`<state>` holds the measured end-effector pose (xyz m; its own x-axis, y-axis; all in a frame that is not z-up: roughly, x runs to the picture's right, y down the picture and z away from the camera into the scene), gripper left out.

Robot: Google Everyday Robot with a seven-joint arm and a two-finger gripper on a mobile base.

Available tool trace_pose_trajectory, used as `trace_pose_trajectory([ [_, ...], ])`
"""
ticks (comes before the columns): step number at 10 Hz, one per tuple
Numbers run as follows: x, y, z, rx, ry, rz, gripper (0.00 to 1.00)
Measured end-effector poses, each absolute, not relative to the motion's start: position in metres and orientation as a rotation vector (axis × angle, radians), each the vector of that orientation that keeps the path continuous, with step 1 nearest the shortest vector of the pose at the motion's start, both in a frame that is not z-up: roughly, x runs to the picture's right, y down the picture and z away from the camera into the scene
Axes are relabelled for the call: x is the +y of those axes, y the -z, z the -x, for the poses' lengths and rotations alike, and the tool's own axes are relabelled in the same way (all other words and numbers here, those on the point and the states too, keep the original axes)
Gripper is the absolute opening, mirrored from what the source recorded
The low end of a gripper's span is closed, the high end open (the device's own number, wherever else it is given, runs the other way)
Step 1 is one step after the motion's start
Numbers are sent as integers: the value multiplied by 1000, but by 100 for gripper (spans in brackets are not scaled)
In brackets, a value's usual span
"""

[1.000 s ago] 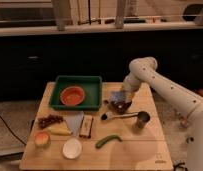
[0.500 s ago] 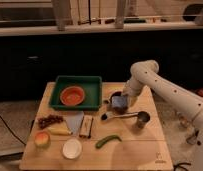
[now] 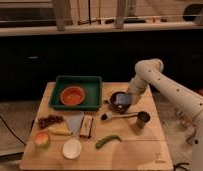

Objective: Wipe purple bowl with sponge

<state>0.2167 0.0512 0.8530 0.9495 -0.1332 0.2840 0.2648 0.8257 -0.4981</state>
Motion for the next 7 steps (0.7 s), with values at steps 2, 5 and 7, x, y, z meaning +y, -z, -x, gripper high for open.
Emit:
trace_pose_trajectory([
  [2,41,-858,-231,-227,187,553,1],
  [5,25,-868,-219,-223,177,530,1],
  [7,22,-871,-203,-238,196,521,1],
])
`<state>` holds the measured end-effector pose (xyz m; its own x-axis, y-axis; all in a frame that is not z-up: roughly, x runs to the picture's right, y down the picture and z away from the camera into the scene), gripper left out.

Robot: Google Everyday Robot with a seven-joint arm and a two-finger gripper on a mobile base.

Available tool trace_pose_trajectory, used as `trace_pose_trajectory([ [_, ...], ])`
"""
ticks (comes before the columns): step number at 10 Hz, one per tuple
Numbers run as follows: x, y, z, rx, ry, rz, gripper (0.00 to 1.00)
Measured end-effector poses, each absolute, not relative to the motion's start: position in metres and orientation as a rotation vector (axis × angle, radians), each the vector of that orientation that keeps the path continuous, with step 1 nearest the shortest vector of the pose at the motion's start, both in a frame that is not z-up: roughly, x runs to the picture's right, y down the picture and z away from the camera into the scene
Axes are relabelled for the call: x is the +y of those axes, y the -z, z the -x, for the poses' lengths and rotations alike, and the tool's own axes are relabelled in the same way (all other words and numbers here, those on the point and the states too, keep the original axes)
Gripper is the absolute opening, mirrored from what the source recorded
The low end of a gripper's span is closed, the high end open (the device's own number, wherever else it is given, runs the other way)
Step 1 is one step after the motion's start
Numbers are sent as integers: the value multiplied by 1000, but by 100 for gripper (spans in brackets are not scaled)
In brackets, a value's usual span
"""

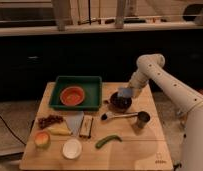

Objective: Wipe purple bowl with sponge

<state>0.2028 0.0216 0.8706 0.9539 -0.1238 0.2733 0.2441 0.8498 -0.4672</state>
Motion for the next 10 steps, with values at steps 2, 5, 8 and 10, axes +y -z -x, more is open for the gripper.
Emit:
trace_pose_trajectory([
  [2,21,-869,-176,-270,231,515,1],
  [5,34,-856,-154,-327,286,522,1],
  [8,59,-844,-159,-349,307,557,1],
  [10,73,-844,-183,-337,285,585,1],
])
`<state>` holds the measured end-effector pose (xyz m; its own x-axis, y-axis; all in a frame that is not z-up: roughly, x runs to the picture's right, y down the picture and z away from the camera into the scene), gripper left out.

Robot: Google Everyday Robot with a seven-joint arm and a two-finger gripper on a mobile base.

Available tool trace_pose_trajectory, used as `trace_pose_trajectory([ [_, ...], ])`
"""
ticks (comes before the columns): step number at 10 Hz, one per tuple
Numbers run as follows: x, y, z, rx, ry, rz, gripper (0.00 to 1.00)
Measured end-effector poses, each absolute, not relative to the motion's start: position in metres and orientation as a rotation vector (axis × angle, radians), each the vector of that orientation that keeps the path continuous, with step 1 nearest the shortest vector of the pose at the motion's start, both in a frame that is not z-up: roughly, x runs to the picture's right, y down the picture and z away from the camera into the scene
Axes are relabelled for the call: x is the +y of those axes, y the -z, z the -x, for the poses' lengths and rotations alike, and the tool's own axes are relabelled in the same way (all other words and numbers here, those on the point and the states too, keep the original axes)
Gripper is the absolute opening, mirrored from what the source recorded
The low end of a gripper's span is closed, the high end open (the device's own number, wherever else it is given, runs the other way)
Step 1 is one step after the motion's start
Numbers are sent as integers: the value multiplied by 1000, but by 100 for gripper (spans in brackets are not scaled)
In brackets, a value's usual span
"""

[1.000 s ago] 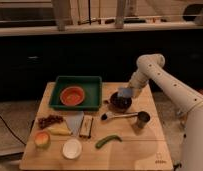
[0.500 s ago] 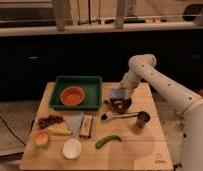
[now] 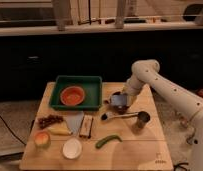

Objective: Wipe purple bowl with sponge

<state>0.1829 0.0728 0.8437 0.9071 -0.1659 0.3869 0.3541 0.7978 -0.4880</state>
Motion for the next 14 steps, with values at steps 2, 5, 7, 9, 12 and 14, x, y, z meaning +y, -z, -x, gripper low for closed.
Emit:
trace_pose_trajectory([
  [2,78,-847,-203,-315,257,599,1],
  [5,74,-852,-233,-275,191,596,1],
  [7,53,-864,-231,-264,172,570,1],
  [9,37,-874,-217,-265,179,554,1],
  [12,28,-878,-188,-280,215,541,1],
  [14,37,-866,-154,-328,304,544,1],
])
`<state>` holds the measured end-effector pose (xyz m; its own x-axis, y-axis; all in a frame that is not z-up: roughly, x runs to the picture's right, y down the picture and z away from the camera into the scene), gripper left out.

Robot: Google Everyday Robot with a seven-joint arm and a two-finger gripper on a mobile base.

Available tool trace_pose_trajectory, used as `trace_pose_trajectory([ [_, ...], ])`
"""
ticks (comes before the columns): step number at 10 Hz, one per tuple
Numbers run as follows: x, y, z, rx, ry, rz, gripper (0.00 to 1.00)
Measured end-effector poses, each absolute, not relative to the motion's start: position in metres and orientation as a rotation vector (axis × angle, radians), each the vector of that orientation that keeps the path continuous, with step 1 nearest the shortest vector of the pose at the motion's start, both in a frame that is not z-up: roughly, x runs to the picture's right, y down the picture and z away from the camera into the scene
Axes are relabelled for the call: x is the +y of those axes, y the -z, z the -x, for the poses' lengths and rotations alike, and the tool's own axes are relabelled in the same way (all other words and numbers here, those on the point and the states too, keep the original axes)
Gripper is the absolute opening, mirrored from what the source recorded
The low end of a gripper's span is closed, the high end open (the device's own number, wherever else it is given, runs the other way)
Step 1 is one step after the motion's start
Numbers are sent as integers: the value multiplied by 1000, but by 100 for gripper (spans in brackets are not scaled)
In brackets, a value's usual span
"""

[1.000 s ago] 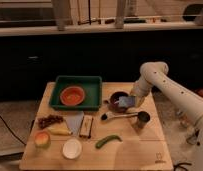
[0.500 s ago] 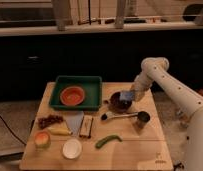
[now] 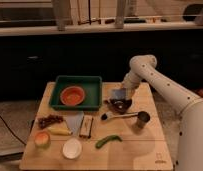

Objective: Wipe purple bowl with sponge

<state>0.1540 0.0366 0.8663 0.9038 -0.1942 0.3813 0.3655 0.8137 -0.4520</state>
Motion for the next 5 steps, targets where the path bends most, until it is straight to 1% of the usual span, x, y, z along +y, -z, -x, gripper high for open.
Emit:
trace_pose_trajectory([
  [2,56,-848,-151,-362,359,557,1],
  [4,66,-841,-157,-371,362,567,1],
  [5,70,-841,-173,-363,344,580,1],
])
